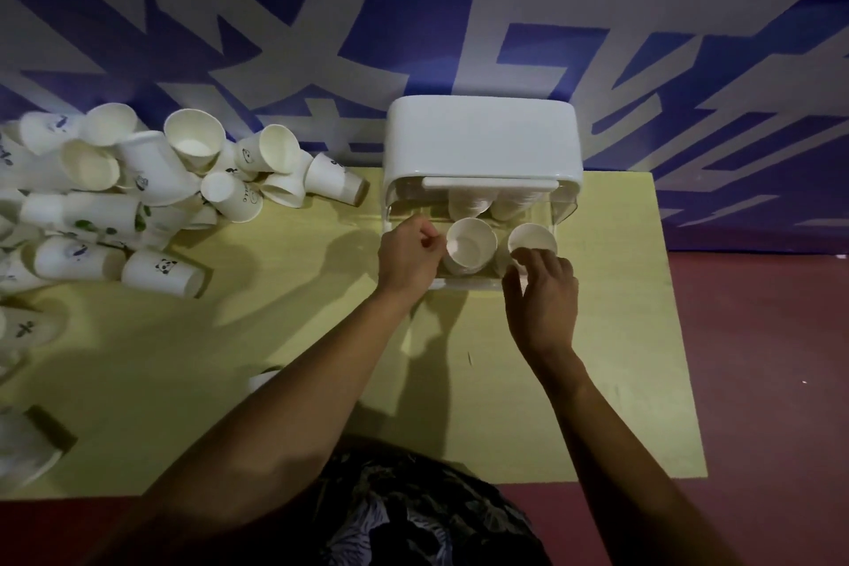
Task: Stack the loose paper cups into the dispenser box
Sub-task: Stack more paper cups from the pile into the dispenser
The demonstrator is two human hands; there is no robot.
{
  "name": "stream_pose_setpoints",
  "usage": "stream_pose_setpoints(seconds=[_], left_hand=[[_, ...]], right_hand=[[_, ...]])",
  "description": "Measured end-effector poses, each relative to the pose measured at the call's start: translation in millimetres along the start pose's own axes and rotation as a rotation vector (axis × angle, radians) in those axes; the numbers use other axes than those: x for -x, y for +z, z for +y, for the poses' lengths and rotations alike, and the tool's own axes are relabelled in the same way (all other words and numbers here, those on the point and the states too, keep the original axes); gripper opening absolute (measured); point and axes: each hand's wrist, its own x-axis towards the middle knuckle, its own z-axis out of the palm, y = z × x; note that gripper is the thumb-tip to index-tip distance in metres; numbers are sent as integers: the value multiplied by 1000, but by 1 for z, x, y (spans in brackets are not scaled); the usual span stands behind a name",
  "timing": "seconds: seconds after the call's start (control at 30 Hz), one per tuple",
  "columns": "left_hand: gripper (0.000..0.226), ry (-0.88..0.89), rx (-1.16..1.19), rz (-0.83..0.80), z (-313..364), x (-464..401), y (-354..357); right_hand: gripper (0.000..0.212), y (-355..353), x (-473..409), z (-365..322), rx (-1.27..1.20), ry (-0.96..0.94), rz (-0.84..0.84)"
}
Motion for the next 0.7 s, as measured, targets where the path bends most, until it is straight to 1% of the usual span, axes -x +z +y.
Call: stream_pose_setpoints(seconds=[0.07,0.13,0.2,0.27,0.33,0.4,0.5,0.6,0.63,0.7], left_hand=[[1,86,-124,-19,-11,13,-19],[4,162,-216,-20,-26,30,-42],[7,209,-285,-20,-45,47,-66],[10,218,-366,-38,-68,61,-91],[12,213,-460,-68,-95,72,-116],[15,199,-559,-91,-121,83,-143],[19,165,-671,-85,-160,99,-184],[25,113,-741,-30,-199,117,-225],[27,89,-758,-6,-210,123,-239],[31,34,-793,53,-232,135,-264]], right_hand=[[6,3,14,-15,-92,-3,-10],[4,12,32,-31,-143,1,-88],[6,28,54,-47,-158,-17,-206],[9,45,74,-65,-174,-4,-349],[11,63,93,-84,-172,46,-498],[13,77,112,-102,-159,120,-610],[21,97,137,-125,-191,253,-673],[41,113,156,-145,-209,458,-721],[45,119,161,-151,-247,533,-708],[46,131,171,-162,-359,665,-622]])
